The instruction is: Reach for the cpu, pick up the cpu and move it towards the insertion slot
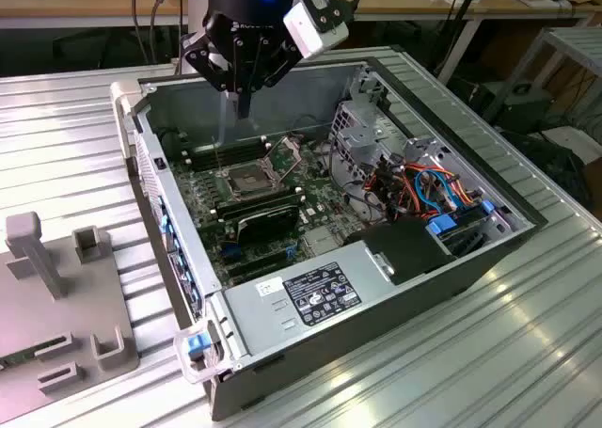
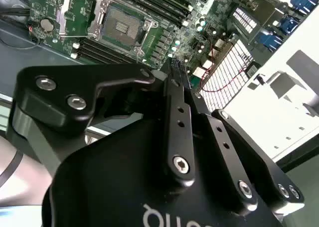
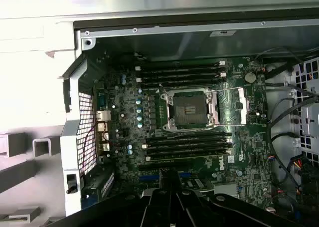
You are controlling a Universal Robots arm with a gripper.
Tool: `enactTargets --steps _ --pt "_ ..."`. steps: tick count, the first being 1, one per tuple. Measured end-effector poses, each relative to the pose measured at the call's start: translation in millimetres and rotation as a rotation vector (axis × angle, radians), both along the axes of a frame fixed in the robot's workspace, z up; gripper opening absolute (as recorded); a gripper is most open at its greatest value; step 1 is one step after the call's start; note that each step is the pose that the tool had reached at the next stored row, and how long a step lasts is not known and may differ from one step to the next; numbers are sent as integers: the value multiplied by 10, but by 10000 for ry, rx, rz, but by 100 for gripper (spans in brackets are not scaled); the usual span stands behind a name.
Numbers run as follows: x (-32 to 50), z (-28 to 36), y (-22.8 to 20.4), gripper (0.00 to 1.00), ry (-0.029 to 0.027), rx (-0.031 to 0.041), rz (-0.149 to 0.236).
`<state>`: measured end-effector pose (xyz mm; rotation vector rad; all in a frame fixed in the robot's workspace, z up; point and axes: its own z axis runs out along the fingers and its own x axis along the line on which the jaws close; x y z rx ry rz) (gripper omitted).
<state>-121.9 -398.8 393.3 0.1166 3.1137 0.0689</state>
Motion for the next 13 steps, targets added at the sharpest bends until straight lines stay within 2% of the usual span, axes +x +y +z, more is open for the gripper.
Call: enactTargets --steps 5,13 --pt "-22 0 -1 11 -1 0 0" --pt "-127 -2 0 11 1 0 0"
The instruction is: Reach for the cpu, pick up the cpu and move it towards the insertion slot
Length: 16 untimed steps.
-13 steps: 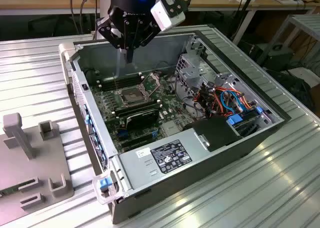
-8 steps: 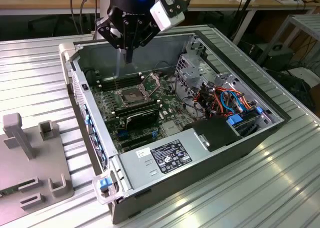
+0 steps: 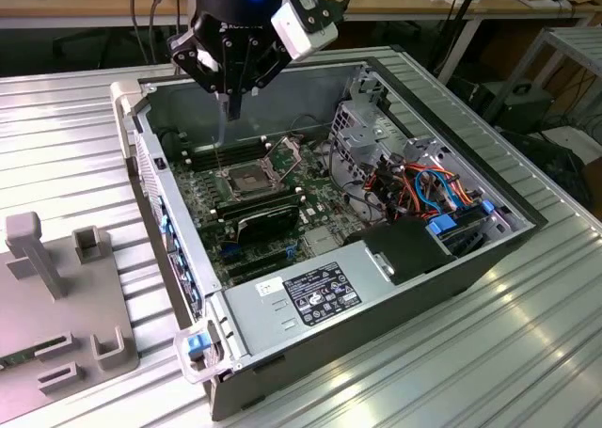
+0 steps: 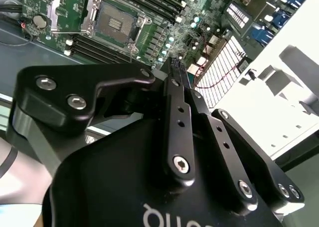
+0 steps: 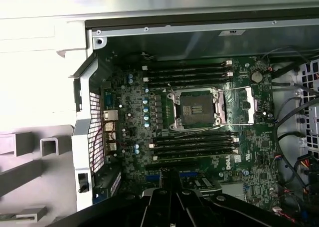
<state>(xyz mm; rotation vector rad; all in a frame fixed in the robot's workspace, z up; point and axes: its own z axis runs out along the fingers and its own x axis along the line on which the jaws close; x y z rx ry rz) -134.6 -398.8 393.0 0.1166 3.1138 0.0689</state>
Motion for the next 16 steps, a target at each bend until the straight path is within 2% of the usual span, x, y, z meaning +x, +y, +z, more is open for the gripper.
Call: enactTargets --steps 3,10,16 --pt "-25 -3 0 11 12 0 0" --pt "-126 -19 0 11 133 -2 0" --pt "-167 -28 0 11 199 0 0"
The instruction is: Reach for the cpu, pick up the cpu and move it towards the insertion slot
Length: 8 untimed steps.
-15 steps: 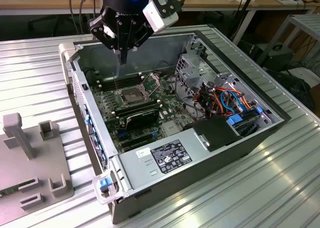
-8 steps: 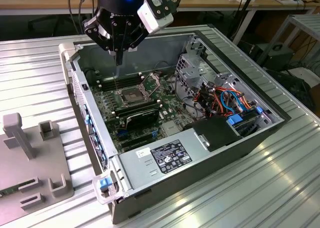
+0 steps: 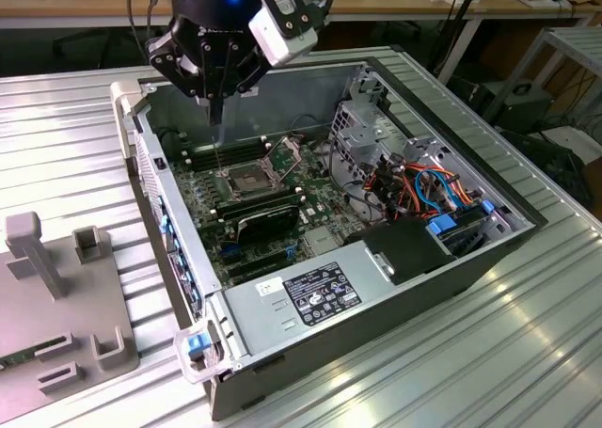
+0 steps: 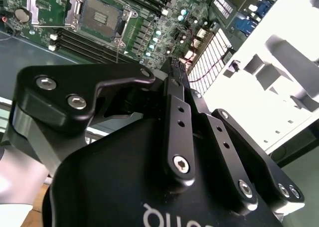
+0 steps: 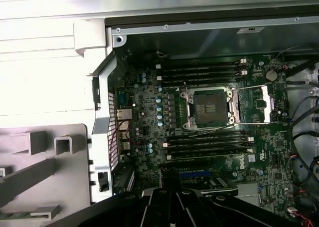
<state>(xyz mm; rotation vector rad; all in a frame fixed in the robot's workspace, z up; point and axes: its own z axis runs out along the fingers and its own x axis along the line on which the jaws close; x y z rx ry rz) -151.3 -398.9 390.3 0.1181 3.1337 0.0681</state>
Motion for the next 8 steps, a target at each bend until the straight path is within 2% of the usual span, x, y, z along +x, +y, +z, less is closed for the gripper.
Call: enactTargets --steps 4,8 --pt "-41 -8 0 11 66 -1 0" --pt "-101 -20 0 11 103 1 0"
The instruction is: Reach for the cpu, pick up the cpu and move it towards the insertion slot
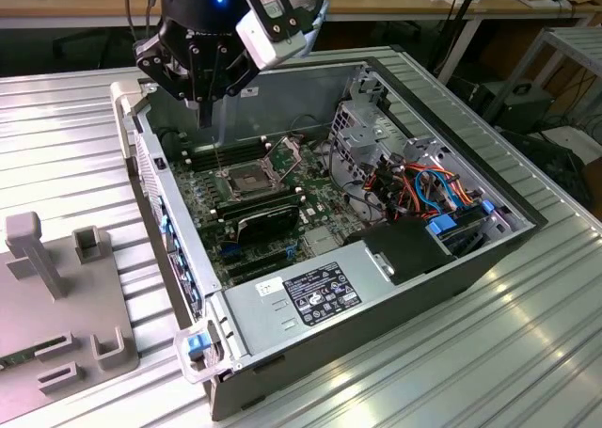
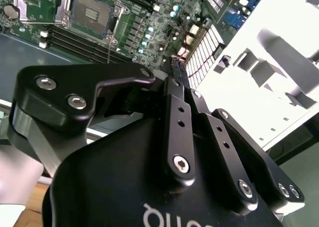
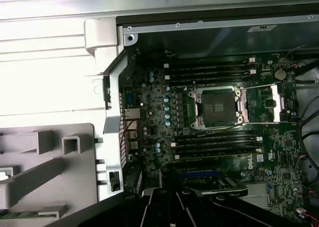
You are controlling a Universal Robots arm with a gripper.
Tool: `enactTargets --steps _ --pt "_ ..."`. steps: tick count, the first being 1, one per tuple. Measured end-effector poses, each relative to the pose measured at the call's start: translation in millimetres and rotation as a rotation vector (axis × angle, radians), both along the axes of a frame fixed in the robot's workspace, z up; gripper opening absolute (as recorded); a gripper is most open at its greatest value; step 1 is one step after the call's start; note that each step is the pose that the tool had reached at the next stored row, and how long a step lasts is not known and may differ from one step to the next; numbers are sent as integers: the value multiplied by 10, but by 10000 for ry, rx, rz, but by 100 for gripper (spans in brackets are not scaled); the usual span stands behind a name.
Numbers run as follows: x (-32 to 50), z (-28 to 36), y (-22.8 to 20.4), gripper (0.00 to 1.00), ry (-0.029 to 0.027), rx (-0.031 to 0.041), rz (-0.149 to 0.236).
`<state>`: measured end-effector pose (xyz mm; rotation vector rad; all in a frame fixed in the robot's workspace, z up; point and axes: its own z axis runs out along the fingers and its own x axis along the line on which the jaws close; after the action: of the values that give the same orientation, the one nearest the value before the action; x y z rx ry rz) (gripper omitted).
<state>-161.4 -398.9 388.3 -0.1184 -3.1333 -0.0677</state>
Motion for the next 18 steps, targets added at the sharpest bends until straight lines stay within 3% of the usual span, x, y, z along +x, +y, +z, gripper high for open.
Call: enactTargets --steps 7,18 --pt "-166 -25 0 11 169 0 0" --pt "-301 -47 0 11 316 -1 0"
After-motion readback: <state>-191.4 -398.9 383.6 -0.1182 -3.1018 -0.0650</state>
